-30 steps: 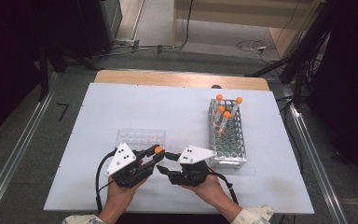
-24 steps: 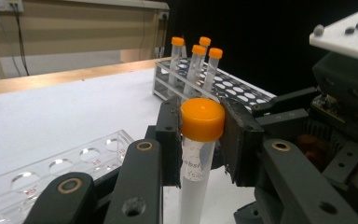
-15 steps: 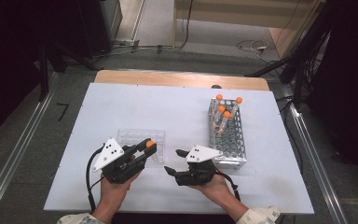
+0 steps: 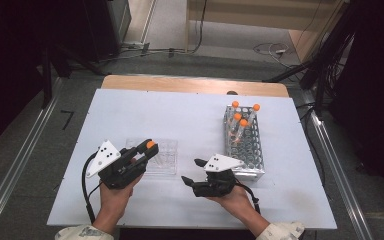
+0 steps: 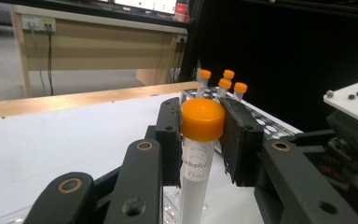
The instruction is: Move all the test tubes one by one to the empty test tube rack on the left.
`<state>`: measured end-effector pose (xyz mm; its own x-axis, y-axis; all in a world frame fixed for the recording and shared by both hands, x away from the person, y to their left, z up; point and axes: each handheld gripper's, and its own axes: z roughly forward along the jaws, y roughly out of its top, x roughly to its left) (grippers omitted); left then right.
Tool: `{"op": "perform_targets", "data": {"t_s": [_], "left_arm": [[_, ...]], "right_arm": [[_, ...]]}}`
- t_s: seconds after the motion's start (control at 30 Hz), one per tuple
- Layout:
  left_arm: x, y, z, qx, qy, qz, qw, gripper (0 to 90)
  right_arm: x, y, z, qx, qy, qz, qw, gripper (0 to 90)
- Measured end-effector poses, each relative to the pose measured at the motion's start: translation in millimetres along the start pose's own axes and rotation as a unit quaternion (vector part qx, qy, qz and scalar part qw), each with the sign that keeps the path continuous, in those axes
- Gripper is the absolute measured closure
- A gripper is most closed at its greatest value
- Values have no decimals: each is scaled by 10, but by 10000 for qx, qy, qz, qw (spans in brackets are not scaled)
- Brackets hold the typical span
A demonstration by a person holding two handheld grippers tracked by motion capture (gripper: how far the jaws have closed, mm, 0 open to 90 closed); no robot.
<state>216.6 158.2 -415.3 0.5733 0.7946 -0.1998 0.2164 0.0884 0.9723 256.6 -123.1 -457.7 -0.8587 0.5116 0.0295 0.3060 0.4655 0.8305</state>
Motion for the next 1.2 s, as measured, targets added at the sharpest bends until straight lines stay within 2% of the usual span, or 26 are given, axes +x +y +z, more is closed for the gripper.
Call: {"op": "perform_targets", "data": {"t_s": [0.27,0.67,0.9,1.2], "left_arm": [[79,38,143,-27,111,-17,9999,699],[94,120,454,-91,85,-39,9999,699],[88,144,628,-5,119,90,9999,699],[113,168,727,87,213,148,9996,699]], "right_arm": [[-10,-2,6,20,-31,75,10000,293],[-27,-2,-10,12,-41,100,9999,293],[-36,-4,-24,-6,-40,120,9999,294],[-36,1,-39,-49,-30,131,9999,295]]}}
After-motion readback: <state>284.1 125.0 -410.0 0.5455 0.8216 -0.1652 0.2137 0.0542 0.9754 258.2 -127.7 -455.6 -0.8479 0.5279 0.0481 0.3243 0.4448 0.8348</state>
